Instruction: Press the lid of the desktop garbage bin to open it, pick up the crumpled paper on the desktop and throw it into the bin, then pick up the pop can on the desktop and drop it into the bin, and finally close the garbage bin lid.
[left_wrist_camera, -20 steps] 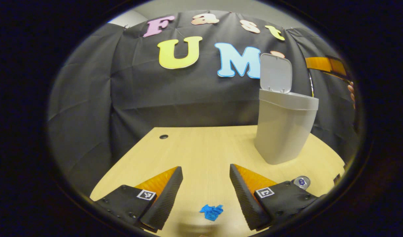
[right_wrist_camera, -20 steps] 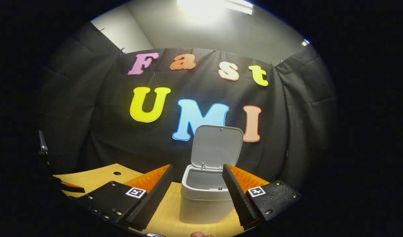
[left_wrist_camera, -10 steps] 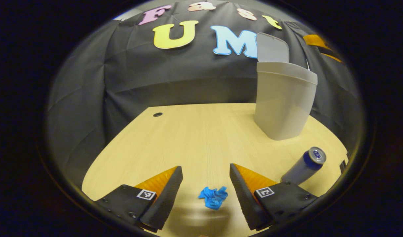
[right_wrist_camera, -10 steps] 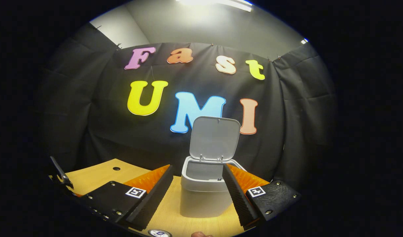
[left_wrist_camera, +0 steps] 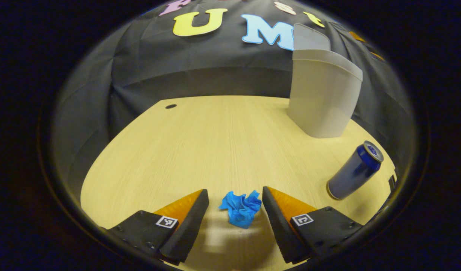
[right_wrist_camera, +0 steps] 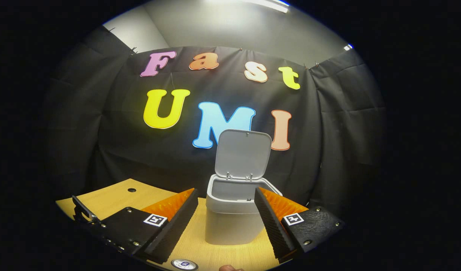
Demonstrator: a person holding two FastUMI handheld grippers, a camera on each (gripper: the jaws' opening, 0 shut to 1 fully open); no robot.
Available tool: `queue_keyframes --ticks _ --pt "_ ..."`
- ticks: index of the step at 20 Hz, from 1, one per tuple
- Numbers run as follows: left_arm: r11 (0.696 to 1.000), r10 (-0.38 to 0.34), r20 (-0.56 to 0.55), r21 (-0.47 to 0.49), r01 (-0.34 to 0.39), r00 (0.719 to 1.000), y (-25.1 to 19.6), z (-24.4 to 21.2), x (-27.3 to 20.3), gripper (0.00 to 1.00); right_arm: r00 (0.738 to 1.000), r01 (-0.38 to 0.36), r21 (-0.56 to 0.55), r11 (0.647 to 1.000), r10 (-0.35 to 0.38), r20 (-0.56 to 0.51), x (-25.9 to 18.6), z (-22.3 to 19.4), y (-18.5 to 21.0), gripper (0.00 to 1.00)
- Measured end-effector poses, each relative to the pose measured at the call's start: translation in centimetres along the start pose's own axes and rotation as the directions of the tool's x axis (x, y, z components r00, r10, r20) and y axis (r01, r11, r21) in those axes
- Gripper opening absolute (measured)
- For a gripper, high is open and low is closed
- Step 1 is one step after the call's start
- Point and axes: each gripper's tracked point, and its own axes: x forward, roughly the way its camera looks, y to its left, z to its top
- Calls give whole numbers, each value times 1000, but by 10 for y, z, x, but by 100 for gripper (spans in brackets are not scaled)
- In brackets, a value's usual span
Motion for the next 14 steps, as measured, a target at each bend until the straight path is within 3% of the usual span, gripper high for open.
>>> queue_keyframes --ticks 5,6,11,14 --pt "1000 -16 -38 25 17 999 -5 -12 8 95 1000 8 10 1000 -7 -11 0 -3 -2 97" --pt "1000 -10 -41 30 11 999 -5 -13 9 100 1000 9 10 1000 -8 -12 0 -3 -2 97" --pt "999 8 -42 32 -6 999 1 -13 11 72 1000 5 12 1000 -5 -18 1 -6 -4 97" --pt "999 11 -50 41 -9 999 4 -15 11 65 1000 14 17 1000 -14 -14 2 -7 -8 96"
